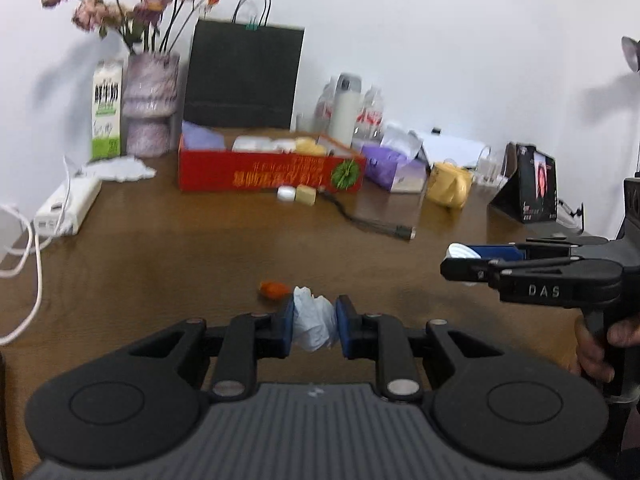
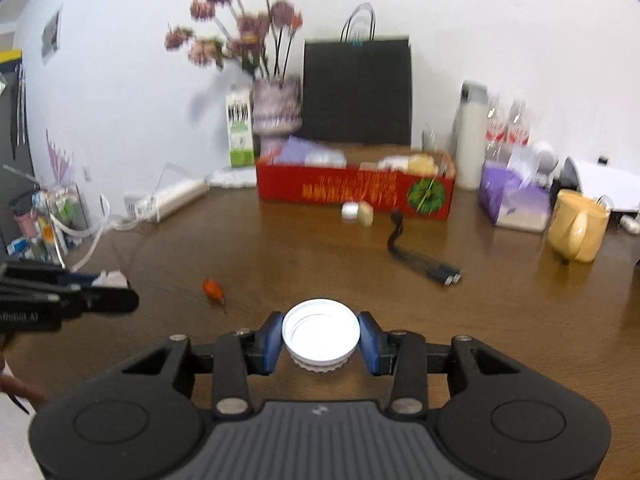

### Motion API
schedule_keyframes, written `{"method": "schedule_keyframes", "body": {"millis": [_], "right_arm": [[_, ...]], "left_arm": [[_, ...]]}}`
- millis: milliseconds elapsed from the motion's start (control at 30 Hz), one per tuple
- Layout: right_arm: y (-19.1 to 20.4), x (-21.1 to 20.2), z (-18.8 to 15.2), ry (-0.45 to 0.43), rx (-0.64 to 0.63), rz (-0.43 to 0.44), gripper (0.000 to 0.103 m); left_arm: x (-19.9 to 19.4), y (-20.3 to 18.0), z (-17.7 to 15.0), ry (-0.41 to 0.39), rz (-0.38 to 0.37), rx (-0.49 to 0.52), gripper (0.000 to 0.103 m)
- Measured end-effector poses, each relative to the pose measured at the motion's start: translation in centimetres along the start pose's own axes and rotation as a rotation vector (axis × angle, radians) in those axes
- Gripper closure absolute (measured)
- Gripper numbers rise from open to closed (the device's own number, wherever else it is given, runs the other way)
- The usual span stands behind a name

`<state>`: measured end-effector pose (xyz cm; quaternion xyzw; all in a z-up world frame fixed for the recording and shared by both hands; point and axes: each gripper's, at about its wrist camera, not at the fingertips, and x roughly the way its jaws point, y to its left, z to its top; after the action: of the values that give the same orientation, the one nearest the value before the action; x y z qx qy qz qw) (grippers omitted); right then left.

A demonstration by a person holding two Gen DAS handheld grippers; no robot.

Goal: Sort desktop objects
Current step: 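Carry the tissue and white cap over the red box, then open both grippers to drop the tissue and cap into the box, then withdraw both grippers from the box back over the table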

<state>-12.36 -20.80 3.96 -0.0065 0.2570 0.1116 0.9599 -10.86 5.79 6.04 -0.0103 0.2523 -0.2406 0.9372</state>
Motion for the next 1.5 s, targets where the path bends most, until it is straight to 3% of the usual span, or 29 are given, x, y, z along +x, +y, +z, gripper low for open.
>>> {"method": "schedule_keyframes", "body": {"millis": [167, 367, 467, 600, 733, 833, 900, 1000, 1067, 1133, 1300, 1500], "right_arm": [[-1.2, 0.5, 3.8, -0.083, 0.028, -0.03, 0.064], [-3.1, 2.7, 12.6, -0.225, 0.0, -0.047, 0.064], [-4.9, 5.4, 17.3, -0.238, 0.001, -0.044, 0.064], [-7.8, 12.1, 22.8, -0.157, 0.042, -0.018, 0.064], [-11.2, 21.0, 25.5, 0.008, 0.155, -0.014, 0.064], [-13.2, 27.6, 25.3, 0.135, 0.238, -0.049, 0.063], [-13.7, 30.8, 24.7, 0.186, 0.26, -0.093, 0.057], [-13.7, 32.7, 23.4, 0.232, 0.272, -0.106, 0.049], [-13.5, 31.9, 22.8, 0.201, 0.275, -0.097, 0.038], [-13.2, 30.5, 22.3, 0.163, 0.27, -0.105, 0.029], [-11.5, 26.7, 21.8, 0.128, 0.216, -0.133, 0.026], [-10.0, 22.9, 19.3, 0.114, 0.217, -0.1, 0.021]], "left_arm": [[2.1, 0.0, 6.3, -0.068, 0.05, 0.018, 0.081], [5.2, 2.2, 17.2, -0.085, 0.018, -0.075, 0.081], [9.3, 3.4, 21.8, -0.072, 0.038, -0.044, 0.08], [17.7, 5.5, 25.7, 0.04, 0.09, -0.048, 0.08], [27.8, 7.5, 26.9, 0.224, 0.117, -0.076, 0.076], [33.6, 9.4, 26.1, 0.322, 0.187, -0.15, 0.066], [35.5, 10.1, 25.3, 0.353, 0.196, -0.174, 0.047], [35.2, 9.9, 24.8, 0.334, 0.208, -0.145, 0.031], [34.2, 9.3, 24.9, 0.307, 0.217, -0.105, 0.016], [33.1, 9.0, 25.3, 0.291, 0.252, -0.096, 0.011], [28.5, 8.6, 25.5, 0.208, 0.281, -0.142, 0.0], [23.0, 7.1, 22.1, 0.175, 0.301, -0.108, 0.0]]}}
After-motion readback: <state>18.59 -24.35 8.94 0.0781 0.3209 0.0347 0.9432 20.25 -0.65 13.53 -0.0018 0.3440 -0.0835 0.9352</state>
